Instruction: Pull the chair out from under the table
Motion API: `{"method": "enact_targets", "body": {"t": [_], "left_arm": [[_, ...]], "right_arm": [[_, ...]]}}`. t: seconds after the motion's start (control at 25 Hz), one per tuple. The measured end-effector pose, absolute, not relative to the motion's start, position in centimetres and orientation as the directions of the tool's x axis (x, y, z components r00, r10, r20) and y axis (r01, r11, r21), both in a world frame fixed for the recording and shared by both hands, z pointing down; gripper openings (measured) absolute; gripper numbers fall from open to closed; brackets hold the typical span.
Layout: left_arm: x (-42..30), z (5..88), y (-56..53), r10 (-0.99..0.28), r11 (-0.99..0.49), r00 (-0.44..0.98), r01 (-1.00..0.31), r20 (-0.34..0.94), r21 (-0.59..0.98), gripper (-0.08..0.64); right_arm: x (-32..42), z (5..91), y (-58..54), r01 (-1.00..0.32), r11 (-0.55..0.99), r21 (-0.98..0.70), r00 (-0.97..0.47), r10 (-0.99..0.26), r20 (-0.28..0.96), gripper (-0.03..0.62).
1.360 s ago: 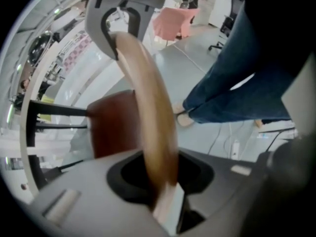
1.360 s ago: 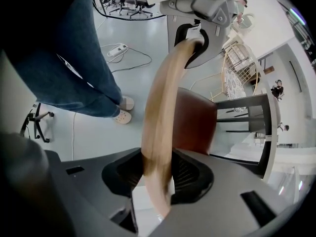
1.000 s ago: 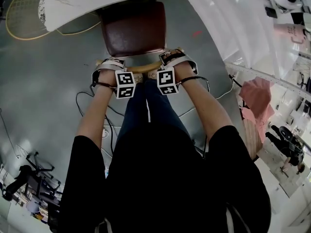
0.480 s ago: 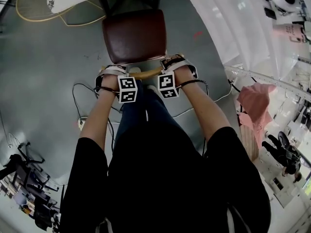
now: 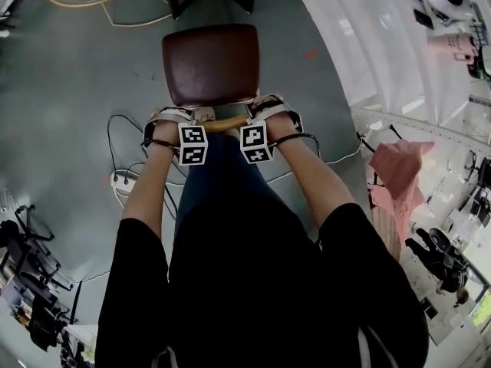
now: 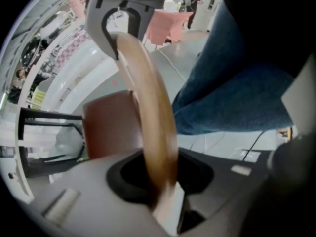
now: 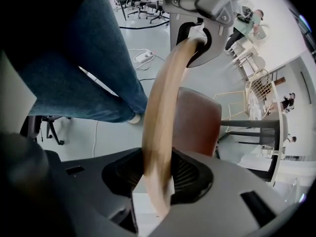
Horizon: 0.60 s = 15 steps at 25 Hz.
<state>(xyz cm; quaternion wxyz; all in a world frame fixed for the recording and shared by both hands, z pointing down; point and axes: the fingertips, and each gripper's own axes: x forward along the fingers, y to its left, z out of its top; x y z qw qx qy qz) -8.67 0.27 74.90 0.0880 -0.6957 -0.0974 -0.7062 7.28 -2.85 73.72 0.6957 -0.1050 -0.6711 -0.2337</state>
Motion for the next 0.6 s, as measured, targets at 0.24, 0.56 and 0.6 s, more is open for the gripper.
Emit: {"method": "enact_targets", "body": {"t": [0.24,0.56,0.6], "left_arm": [[-8.1,74.7,3.5,0.018,-0.971,-0.010,0.239,1.000,0.020,0.132],[-7.2,74.7,7.8,-0.002,-0.972,0.013,0.233,1.000,-0.005,0.132],[-7.2,74.7,8.5,-0.006,-0.971,0.015,0.239,1.000,-0.010,0.132]], "right_arm": [[7.8,73.5,0.0,0.475,0.865,0.159,0.001,-0.181,0.983,0.144],[8.7,73.8,4.1,0.481,0.863,0.155,0.031,-0.193,0.981,0.146],[8.7,73.8,4.8,0.478,0.865,0.155,0.036,-0.195,0.980,0.144]]}}
